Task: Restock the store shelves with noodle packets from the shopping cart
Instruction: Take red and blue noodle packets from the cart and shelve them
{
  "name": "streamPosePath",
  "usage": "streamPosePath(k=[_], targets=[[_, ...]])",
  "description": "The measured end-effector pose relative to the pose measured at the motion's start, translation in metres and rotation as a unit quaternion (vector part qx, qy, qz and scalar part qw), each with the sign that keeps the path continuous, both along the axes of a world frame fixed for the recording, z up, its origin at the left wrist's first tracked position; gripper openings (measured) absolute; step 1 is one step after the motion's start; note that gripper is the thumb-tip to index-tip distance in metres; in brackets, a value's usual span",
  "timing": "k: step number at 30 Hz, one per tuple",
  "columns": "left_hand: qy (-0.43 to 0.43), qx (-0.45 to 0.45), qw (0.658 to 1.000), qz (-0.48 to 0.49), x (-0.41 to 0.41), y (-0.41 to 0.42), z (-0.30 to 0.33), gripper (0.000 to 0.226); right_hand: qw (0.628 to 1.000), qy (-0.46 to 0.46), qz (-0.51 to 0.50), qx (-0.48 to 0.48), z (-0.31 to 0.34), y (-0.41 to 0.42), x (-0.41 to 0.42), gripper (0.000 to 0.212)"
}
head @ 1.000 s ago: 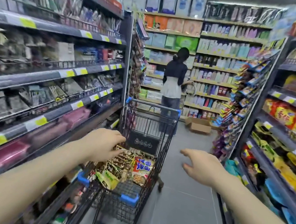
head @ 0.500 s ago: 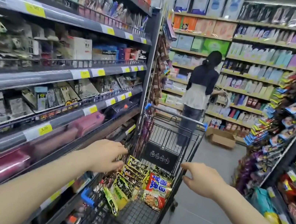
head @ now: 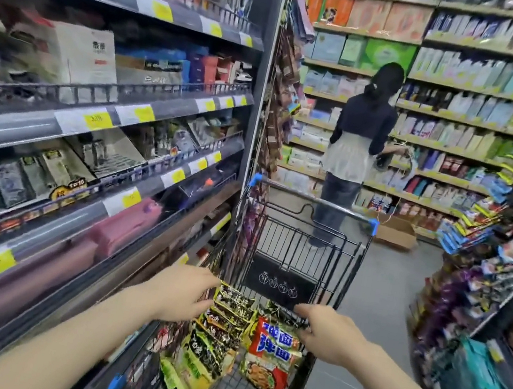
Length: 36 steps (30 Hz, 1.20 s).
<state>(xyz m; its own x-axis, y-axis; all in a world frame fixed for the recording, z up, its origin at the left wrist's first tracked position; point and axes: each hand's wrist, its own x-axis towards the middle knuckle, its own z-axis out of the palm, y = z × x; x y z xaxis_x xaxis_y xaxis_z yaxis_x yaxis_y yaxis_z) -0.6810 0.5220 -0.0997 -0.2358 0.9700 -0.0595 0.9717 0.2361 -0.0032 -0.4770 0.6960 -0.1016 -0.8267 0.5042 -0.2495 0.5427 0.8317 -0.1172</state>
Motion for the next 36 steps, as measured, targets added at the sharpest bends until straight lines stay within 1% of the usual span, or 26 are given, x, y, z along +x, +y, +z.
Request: streamPosePath(k=[4,7,14,16,20,22,24,27,29,32,34,36], targets=[[-0.025,-0.018,0.999,-0.037,-0.039,0.045,-0.023,0.049,0.999,-0.009,-0.031,-0.027,-0.024,0.029,-0.038,0.053],[-0.029,-0.021,0.997,-0.071,-0.076,0.081,-0.035,0.048,0.995,-0.009,-0.080,-0.054,-0.045,0.053,-0.067,0.053],[-0.054,-0.068,0.988,-0.128,-0.146,0.150,-0.089,0.046,0.971,-0.016,-0.198,-0.134,-0.114,0.102,-0.114,0.051],[-0.068,-0.080,0.985,-0.134,-0.156,0.165,-0.109,0.047,0.959,-0.018,-0.233,-0.158,-0.142,0.112,-0.118,0.048],[-0.067,-0.096,0.981,-0.155,-0.167,0.188,-0.147,0.047,0.936,-0.037,-0.288,-0.199,-0.204,0.131,-0.120,0.028],[-0.063,-0.095,0.980,-0.166,-0.173,0.196,-0.168,0.049,0.925,-0.050,-0.309,-0.215,-0.249,0.146,-0.120,0.026],[-0.044,-0.101,0.978,-0.178,-0.179,0.203,-0.189,0.050,0.922,-0.058,-0.312,-0.221,-0.293,0.155,-0.122,0.022],[-0.023,-0.084,0.977,-0.196,-0.190,0.211,-0.222,0.050,0.919,-0.061,-0.325,-0.214,-0.327,0.155,-0.134,0.018],[-0.023,-0.070,0.978,-0.193,-0.197,0.212,-0.239,0.049,0.910,-0.059,-0.352,-0.210,-0.353,0.157,-0.137,0.016],[-0.015,0.002,0.975,-0.221,-0.203,0.212,-0.259,0.037,0.894,-0.063,-0.382,-0.227,-0.398,0.155,-0.133,0.021],[-0.012,0.023,0.972,-0.233,-0.210,0.209,-0.276,0.040,0.882,-0.054,-0.401,-0.242,-0.430,0.154,-0.127,0.026],[-0.021,0.032,0.972,-0.234,-0.217,0.206,-0.292,0.043,0.855,-0.025,-0.445,-0.266,-0.472,0.156,-0.116,0.036]])
